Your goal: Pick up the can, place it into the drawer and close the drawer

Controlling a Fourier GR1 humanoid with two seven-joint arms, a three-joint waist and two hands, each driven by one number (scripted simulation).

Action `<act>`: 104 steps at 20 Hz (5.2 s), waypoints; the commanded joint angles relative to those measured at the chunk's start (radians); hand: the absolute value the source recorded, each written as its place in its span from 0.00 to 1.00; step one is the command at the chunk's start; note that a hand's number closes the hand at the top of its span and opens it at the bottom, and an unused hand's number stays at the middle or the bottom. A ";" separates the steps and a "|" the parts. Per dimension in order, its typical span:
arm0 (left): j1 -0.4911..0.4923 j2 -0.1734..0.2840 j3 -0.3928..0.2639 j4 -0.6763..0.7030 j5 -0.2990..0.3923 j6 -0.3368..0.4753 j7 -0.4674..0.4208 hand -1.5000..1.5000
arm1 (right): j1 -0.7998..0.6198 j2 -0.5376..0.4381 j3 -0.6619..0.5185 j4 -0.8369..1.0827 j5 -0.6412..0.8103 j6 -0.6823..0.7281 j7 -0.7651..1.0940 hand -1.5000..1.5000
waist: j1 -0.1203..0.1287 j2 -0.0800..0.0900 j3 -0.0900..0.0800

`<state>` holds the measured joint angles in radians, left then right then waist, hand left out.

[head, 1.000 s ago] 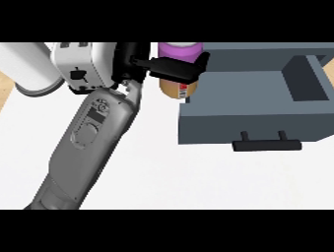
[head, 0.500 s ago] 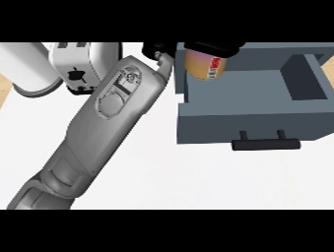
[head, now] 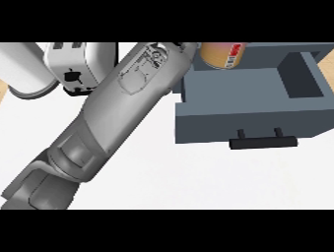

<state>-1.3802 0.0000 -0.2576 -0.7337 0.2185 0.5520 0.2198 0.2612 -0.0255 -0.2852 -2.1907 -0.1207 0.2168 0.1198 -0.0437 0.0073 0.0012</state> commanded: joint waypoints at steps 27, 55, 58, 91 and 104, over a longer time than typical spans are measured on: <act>-0.079 0.000 -0.315 0.338 0.258 0.117 -0.204 1.00 | -0.162 -0.024 0.026 0.117 0.046 -0.016 -0.009 0.00 | -0.082 0.022 0.003; -0.033 0.000 -0.344 0.342 0.426 0.228 -0.315 0.00 | -0.193 -0.116 0.099 -0.043 0.286 -0.019 -0.035 0.00 | -0.078 0.025 0.000; -0.054 0.000 -0.345 0.331 0.450 0.231 -0.302 0.00 | -0.249 -0.185 0.069 -0.019 0.324 -0.003 -0.045 0.00 | -0.063 0.022 0.000; 0.067 0.215 -0.381 -0.022 0.372 0.281 -0.094 0.00 | -0.505 -0.121 0.350 0.838 1.219 -0.501 -0.198 0.00 | 0.091 -0.014 0.000; 0.177 0.390 -0.380 -0.284 0.332 0.247 0.034 0.00 | -0.776 -0.133 0.235 1.253 1.286 -0.679 -0.234 0.00 | 0.098 -0.006 0.000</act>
<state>-1.2371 0.3515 -0.6348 -0.9455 0.5654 0.7988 0.2211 -0.4766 -0.1797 -0.0283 -1.0857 1.1746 -0.4223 -0.0989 0.0560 -0.0199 -0.0207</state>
